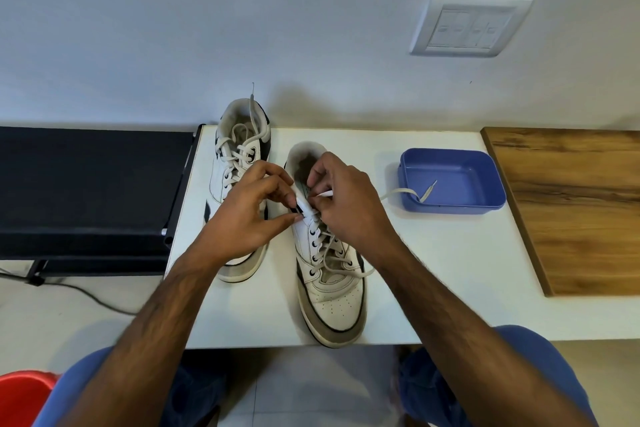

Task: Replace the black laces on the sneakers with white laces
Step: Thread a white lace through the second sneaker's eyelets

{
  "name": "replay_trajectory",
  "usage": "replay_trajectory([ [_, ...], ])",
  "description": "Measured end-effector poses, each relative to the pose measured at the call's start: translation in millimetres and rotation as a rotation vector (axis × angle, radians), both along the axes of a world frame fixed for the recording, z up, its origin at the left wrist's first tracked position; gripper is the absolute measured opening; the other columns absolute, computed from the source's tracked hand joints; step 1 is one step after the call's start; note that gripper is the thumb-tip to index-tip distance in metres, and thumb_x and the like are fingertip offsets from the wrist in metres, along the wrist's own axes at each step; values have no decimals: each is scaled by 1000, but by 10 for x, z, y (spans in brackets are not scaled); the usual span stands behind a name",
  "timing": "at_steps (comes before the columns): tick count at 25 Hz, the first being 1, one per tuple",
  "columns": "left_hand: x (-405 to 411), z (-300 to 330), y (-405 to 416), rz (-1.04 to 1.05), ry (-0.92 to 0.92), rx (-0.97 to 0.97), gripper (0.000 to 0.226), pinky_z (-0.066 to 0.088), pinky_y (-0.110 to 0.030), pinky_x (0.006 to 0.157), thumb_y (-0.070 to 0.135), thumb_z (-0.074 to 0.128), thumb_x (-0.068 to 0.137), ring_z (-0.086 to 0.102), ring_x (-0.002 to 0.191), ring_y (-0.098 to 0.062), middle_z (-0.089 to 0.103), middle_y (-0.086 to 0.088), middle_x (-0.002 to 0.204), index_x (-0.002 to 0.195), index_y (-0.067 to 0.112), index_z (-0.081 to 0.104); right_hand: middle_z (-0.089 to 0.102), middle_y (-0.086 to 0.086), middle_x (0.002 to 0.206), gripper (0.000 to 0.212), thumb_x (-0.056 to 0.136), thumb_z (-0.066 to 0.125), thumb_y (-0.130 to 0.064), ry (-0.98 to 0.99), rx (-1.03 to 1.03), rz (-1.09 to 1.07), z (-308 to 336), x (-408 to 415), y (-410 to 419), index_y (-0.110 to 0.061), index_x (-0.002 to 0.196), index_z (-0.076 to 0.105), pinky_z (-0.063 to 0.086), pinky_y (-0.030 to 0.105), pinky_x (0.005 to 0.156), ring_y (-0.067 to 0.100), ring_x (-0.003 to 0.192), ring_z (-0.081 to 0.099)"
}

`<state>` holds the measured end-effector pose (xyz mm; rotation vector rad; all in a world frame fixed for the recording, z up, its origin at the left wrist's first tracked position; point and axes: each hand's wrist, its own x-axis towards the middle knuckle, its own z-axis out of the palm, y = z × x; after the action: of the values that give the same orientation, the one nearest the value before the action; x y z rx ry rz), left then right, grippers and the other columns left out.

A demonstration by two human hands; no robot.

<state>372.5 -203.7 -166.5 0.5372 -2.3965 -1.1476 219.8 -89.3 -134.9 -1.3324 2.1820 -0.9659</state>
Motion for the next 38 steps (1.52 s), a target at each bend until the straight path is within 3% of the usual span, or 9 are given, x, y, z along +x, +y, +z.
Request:
replay_trajectory([
  [3, 3, -13, -3, 3, -15, -64, 21, 50, -20, 87, 13, 85, 79, 62, 98, -13, 54, 2, 115, 93, 15, 69, 71, -3, 90, 33, 85, 70, -1, -158, 18, -25, 33, -70, 19, -25, 95, 51, 54, 33, 72, 12, 86, 66],
  [11, 18, -32, 57, 22, -18, -197, 21, 46, -13, 86, 16, 84, 82, 56, 100, -2, 54, 4, 117, 95, 15, 67, 71, -1, 95, 44, 84, 77, -9, -190, 68, 18, 12, -155, 27, -35, 87, 42, 58, 41, 80, 13, 88, 66],
  [17, 16, -27, -24, -50, -10, -211, 15, 53, -32, 85, 11, 77, 88, 60, 102, -12, 57, 5, 121, 95, 17, 65, 70, 1, 90, 34, 86, 70, -3, -146, 13, -18, -10, -67, 32, -25, 93, 45, 54, 45, 78, 20, 86, 65],
  [21, -20, -32, 33, -33, -27, -233, 18, 51, -28, 82, 6, 75, 88, 59, 97, -10, 58, 2, 120, 93, 15, 60, 71, -1, 90, 39, 84, 73, -5, -174, 39, 2, 6, -100, 34, -31, 89, 44, 56, 42, 78, 15, 87, 66],
  [24, -13, -1, 88, -49, -40, -261, 14, 49, -23, 78, 14, 70, 90, 56, 93, -11, 55, 1, 119, 95, 15, 57, 73, -3, 89, 40, 83, 74, -6, -194, 36, 9, 8, -136, 55, -35, 87, 46, 56, 36, 76, 8, 88, 67],
  [27, 5, 37, 106, -48, -93, -370, 15, 45, -16, 71, 28, 63, 93, 56, 88, -9, 56, 0, 120, 99, 15, 59, 75, -7, 89, 35, 86, 76, -8, -234, 52, 34, 42, -180, 72, -32, 96, 53, 56, 31, 77, 4, 89, 69],
  [31, 14, 58, 89, 23, -170, -660, 25, 43, -33, 74, 41, 56, 94, 61, 95, -17, 60, -1, 117, 99, 19, 67, 76, -9, 85, 37, 86, 75, -4, -260, 84, 51, 104, -193, 98, -29, 106, 55, 56, 30, 81, 5, 87, 70],
  [35, -5, 85, 104, 64, -114, -480, 16, 49, -42, 71, 33, 75, 86, 58, 85, -14, 58, 3, 104, 95, 21, 69, 76, -8, 83, 37, 85, 74, -4, -292, 23, -63, 81, -90, 125, -28, 108, 56, 54, 17, 72, 2, 81, 69],
  [38, -4, 59, 115, 78, -109, -347, 18, 51, -43, 69, 28, 81, 83, 56, 76, -10, 58, 7, 100, 95, 22, 69, 77, -9, 84, 41, 84, 76, -7, -325, 44, -68, 110, -122, 124, -25, 117, 58, 54, 22, 81, 2, 86, 69],
])
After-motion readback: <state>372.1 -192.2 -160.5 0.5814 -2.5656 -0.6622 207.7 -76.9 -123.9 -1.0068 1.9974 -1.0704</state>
